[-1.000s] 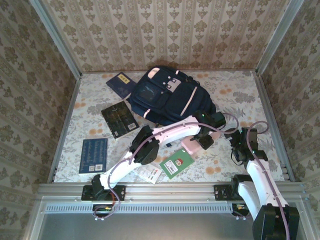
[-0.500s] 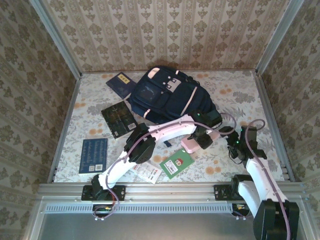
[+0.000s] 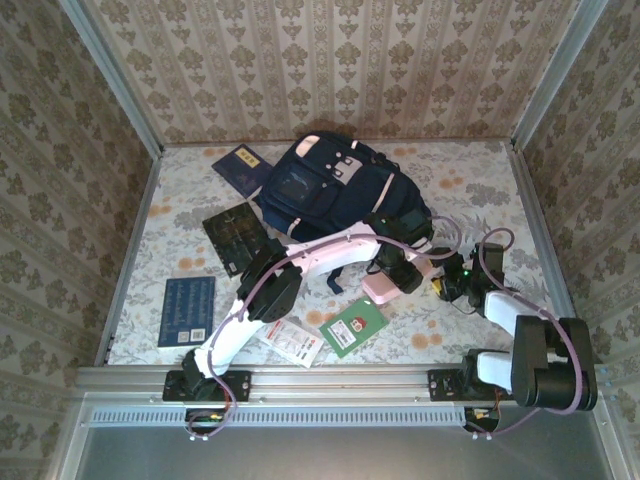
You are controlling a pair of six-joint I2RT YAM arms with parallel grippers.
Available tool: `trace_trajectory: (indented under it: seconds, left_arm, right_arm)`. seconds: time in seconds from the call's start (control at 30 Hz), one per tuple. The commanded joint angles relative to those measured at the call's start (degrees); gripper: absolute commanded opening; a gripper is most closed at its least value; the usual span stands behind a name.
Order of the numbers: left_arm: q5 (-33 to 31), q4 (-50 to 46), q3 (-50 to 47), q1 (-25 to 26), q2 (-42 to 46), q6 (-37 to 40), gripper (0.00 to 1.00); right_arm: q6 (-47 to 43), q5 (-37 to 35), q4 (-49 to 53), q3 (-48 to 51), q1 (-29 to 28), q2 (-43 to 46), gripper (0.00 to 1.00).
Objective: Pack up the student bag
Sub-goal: Pick up the glasses case from the middle-right of the table, then pass the glasses case.
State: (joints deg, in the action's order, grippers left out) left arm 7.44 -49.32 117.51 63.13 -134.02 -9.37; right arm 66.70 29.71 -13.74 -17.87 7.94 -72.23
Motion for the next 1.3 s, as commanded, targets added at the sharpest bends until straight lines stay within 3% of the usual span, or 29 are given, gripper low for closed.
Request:
trace_trajectory:
  seconds: [0.0, 0.17, 0.3, 0.53, 0.67, 0.9, 1.07, 1.27]
  left_arm:
    - [4.6, -0.4, -2.4, -0.5, 0.0, -0.5, 0.74]
    - [5.8, 0.6, -3.8, -1.1, 2.0, -0.7, 0.76]
    - [5.1, 1.2, -5.4, -1.7, 5.0, -1.2, 0.86]
    - [7.8, 0.2, -5.4, -4.0, 12.5, -0.9, 0.92]
    - [14.7, 1.5, -4.3, -8.7, 15.8, -4.1, 1.0]
    - [22.8, 9.5, -7.9, -18.3, 17.9, -10.4, 1.0]
    - [32.1, 24.7, -18.9, -21.7, 20.1, -24.2, 1.0]
    - [35.3, 42.7, -28.1, -22.6, 21.1, -44.0, 1.0]
  right_arm:
    - [1.1, 1.5, -6.8, -1.3, -0.6, -4.0, 0.64]
    - [2.8, 1.9, -12.4, -0.5, -0.7, -8.3, 0.37]
    - [1.2, -0.8, -5.8, -0.9, -0.7, -0.9, 0.32]
    - [-5.3, -11.7, 19.3, -5.2, -0.7, 19.9, 0.33]
    - [-5.6, -16.2, 24.1, -5.2, -0.7, 28.4, 0.3]
    - [-3.8, -15.3, 24.8, -6.2, -0.8, 34.2, 0.27]
    - [-3.6, -11.6, 21.8, -8.1, -0.8, 35.4, 0.27]
    - [-1.1, -11.2, 15.8, -8.3, -1.0, 36.8, 0.27]
